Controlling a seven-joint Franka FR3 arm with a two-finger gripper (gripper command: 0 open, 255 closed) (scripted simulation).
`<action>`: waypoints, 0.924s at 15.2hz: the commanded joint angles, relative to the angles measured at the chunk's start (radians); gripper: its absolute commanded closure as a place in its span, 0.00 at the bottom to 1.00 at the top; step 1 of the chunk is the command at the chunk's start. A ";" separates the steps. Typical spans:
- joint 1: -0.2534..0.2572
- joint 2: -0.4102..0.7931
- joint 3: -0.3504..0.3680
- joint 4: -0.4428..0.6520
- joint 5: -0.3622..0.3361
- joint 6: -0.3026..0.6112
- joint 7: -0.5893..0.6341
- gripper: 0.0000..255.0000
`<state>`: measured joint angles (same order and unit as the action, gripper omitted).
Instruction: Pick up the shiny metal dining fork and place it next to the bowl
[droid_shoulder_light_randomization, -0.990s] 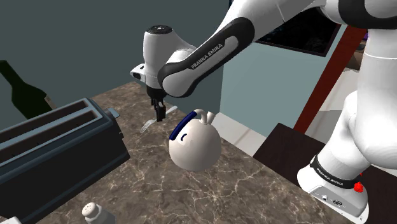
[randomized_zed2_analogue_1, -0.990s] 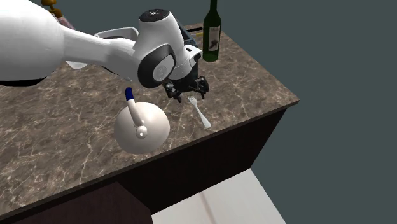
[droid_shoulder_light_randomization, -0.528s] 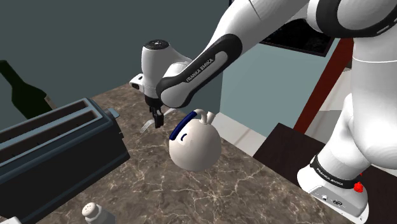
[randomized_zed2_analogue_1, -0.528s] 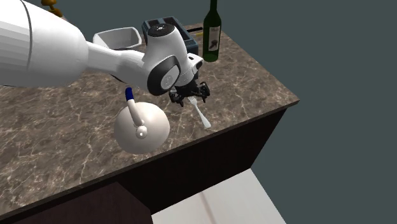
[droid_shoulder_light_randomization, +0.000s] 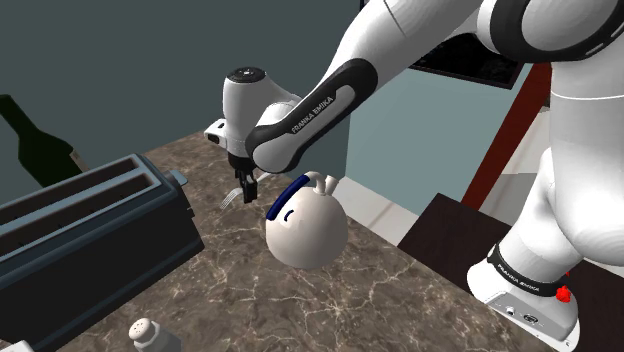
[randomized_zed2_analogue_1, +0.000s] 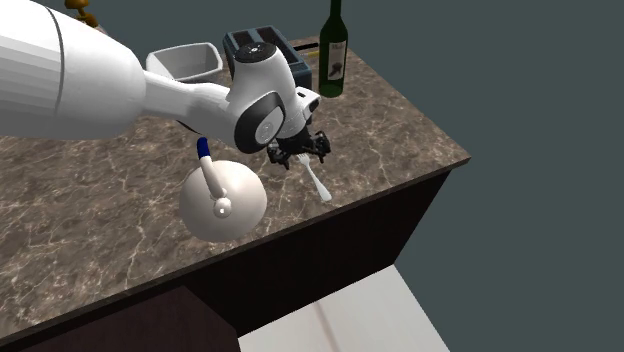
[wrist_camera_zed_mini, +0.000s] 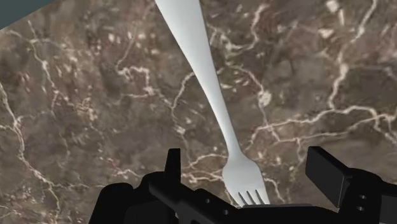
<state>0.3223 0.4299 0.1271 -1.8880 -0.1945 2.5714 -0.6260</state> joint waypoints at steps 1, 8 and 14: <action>0.000 0.000 0.000 0.000 0.000 0.000 0.000 1.00; 0.002 0.000 0.000 0.002 -0.001 -0.002 0.003 1.00; -0.005 -0.032 0.007 0.010 0.012 -0.042 -0.011 1.00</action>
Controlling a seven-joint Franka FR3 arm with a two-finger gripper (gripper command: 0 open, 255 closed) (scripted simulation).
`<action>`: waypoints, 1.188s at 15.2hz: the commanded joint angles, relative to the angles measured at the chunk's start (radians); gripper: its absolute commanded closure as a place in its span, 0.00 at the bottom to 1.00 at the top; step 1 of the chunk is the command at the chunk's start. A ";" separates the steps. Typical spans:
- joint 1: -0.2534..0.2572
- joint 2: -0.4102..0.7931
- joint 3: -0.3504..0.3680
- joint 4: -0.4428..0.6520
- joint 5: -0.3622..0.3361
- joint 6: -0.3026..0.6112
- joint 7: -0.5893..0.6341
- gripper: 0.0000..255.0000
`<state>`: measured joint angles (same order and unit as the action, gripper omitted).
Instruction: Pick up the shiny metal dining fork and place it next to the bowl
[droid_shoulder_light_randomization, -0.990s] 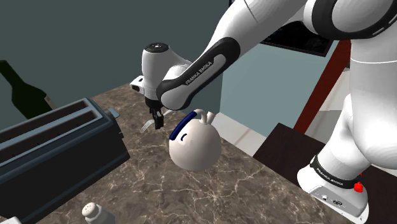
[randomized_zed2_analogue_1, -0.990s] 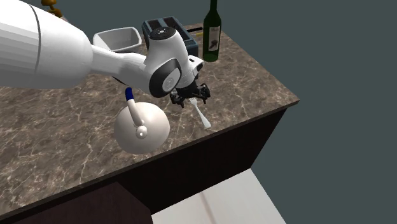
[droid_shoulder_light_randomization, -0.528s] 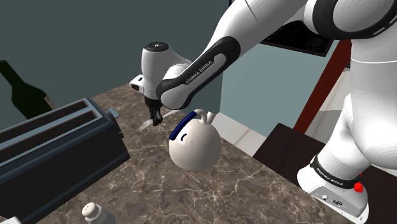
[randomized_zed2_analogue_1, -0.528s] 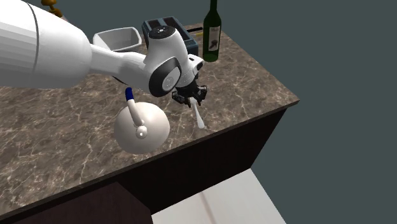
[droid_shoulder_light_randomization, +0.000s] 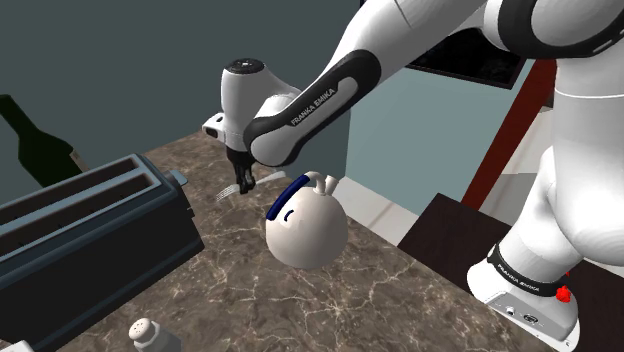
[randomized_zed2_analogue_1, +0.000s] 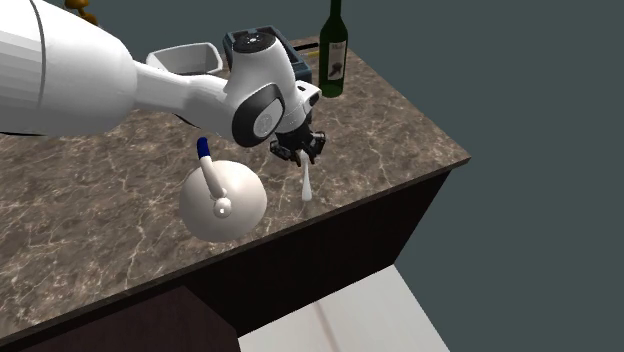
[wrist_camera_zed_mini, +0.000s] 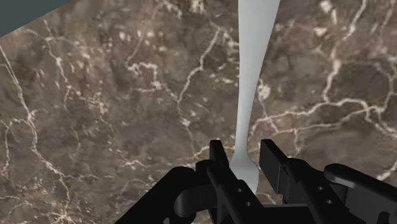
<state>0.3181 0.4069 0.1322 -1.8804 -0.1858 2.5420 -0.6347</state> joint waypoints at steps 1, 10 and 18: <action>-0.002 -0.017 0.004 0.006 0.006 -0.023 -0.004 1.00; -0.009 -0.079 0.016 0.044 0.030 -0.122 -0.026 1.00; -0.012 -0.122 0.023 0.094 0.049 -0.214 -0.043 1.00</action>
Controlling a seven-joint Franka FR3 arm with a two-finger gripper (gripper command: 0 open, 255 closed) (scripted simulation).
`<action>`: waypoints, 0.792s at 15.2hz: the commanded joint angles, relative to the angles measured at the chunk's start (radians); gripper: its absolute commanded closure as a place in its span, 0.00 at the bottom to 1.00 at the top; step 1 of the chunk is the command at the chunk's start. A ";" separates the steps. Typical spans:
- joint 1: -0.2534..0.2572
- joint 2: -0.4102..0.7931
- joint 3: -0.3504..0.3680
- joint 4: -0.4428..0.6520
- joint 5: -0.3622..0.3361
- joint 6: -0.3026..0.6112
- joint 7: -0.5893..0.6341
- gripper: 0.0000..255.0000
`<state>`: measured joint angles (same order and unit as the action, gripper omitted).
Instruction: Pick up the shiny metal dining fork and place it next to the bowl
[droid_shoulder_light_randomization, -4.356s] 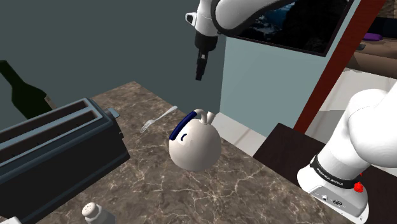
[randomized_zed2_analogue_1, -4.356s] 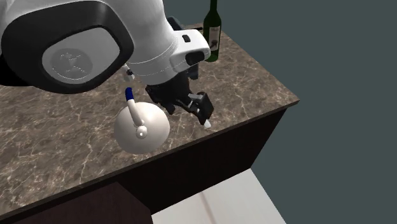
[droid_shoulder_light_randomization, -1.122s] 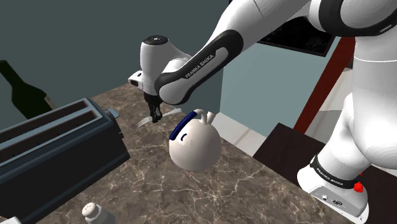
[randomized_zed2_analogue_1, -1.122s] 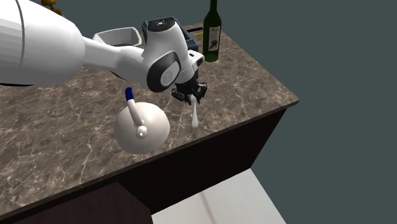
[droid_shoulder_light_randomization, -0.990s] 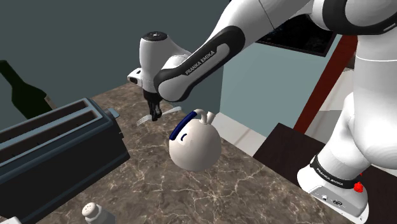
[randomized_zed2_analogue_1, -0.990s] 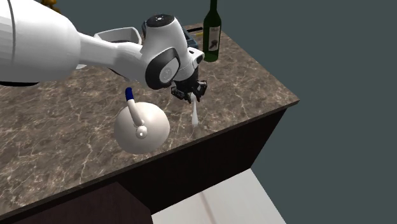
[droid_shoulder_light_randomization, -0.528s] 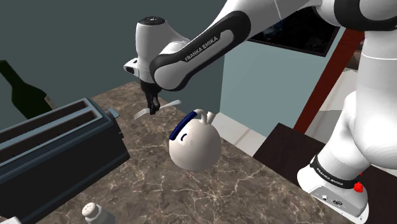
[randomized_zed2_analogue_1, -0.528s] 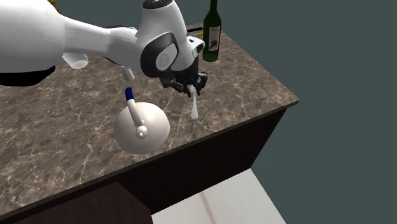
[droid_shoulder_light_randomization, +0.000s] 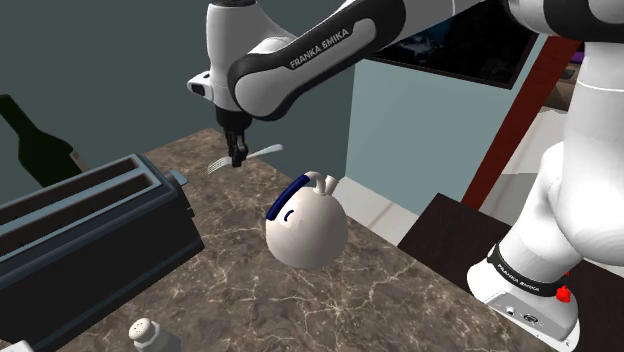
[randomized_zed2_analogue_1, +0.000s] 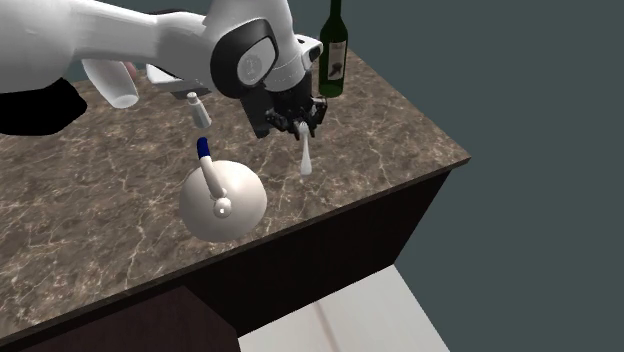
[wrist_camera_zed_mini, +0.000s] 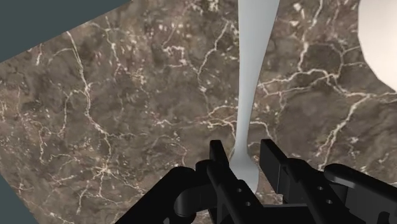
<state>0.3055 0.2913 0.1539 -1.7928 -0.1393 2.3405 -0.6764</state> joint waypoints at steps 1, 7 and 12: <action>0.000 -0.011 0.002 0.013 0.004 -0.025 -0.003 1.00; -0.001 -0.036 0.005 0.062 0.015 -0.097 -0.013 1.00; 0.011 -0.061 0.013 0.078 0.015 -0.140 0.004 1.00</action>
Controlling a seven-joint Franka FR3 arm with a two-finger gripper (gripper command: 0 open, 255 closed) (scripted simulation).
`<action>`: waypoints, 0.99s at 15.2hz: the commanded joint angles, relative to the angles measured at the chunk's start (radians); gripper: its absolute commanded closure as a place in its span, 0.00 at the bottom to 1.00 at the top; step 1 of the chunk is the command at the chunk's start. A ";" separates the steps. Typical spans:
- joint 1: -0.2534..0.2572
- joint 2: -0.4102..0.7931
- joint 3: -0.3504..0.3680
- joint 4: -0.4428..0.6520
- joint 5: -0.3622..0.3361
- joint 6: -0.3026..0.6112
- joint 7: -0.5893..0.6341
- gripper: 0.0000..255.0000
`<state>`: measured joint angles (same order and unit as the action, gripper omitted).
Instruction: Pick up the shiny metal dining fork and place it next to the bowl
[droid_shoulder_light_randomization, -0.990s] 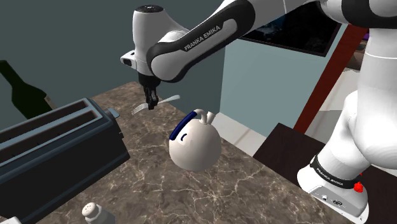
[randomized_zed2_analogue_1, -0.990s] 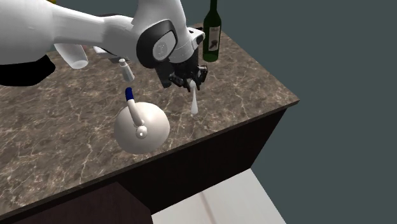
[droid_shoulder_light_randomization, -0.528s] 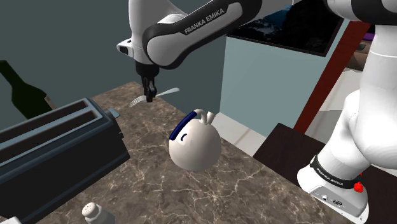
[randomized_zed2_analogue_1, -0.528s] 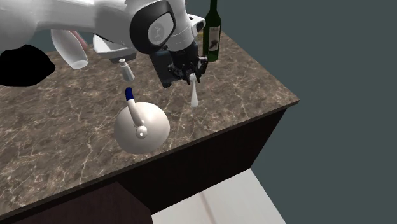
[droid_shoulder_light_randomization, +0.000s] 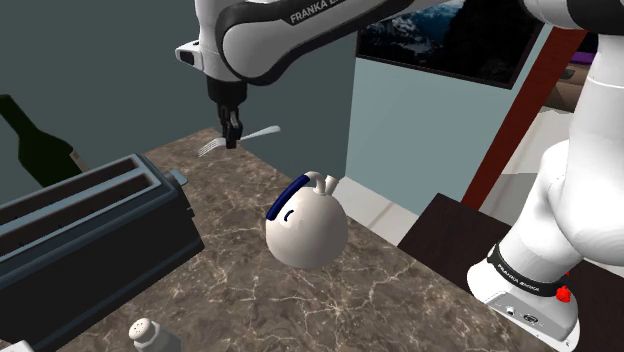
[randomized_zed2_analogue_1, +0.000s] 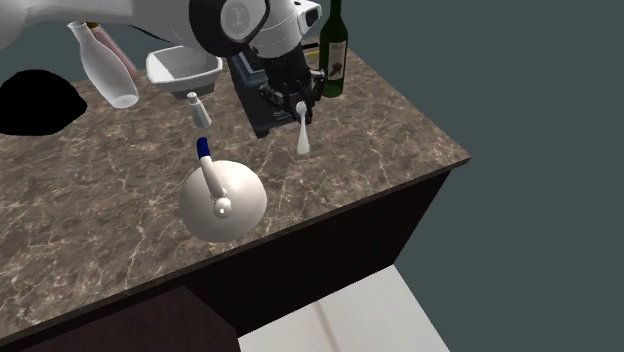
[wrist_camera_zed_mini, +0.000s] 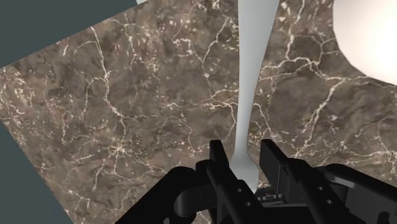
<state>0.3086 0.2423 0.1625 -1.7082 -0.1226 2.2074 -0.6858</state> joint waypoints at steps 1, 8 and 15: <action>0.021 -0.025 0.011 -0.024 -0.008 -0.004 0.036 1.00; 0.111 -0.093 0.061 -0.112 -0.048 0.001 0.200 1.00; 0.203 -0.117 0.122 -0.139 -0.093 -0.019 0.373 1.00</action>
<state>0.4960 0.1239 0.2737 -1.8470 -0.2081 2.1909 -0.3405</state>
